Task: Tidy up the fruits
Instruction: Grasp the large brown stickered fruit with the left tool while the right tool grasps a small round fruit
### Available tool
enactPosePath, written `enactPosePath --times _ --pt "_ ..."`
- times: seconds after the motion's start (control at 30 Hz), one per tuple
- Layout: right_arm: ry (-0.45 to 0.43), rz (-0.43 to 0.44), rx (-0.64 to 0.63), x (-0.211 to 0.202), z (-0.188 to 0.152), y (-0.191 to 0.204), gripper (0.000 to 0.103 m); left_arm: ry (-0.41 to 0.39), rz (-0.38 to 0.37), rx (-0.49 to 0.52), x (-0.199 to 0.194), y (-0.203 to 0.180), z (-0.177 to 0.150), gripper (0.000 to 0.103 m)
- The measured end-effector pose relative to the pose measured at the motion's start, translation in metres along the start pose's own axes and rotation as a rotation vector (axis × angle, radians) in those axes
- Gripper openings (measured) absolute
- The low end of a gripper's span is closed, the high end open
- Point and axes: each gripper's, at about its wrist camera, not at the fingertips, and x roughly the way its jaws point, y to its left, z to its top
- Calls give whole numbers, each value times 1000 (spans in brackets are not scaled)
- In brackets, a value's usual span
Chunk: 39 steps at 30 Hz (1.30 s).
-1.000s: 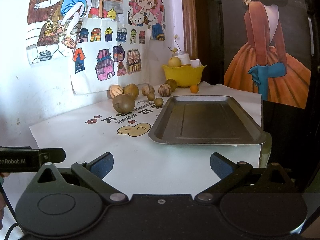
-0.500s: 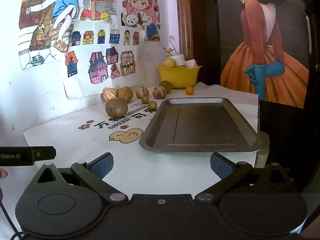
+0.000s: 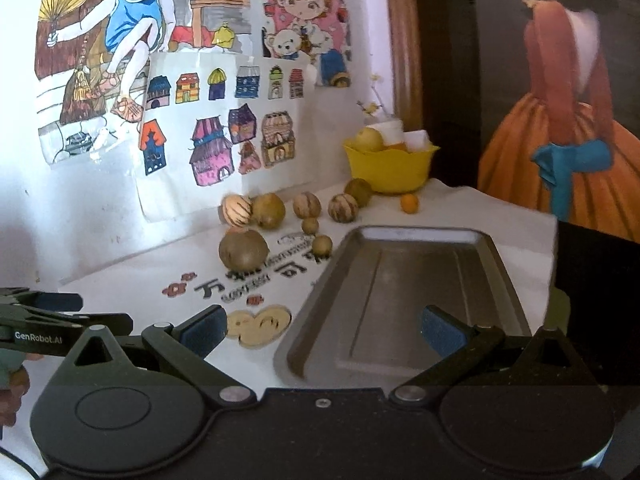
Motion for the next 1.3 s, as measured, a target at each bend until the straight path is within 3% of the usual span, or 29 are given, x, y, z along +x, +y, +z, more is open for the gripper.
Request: enactPosePath --times 0.33,0.57,0.67,0.77,0.9,1.3 --pt "75 77 -15 43 69 -32 103 -7 -47 84 31 -4 39 103" --pt "80 99 -272 80 94 -33 102 17 -102 135 58 -11 56 102" --pt "84 156 -353 98 104 -35 102 53 -124 133 72 -12 62 102" --pt "98 195 -441 117 108 -34 102 87 -135 94 89 -9 70 102" --pt "119 233 -559 144 102 -29 102 68 -122 84 104 -8 78 102" --pt "210 306 -655 202 86 -15 86 98 -155 52 142 -16 91 99"
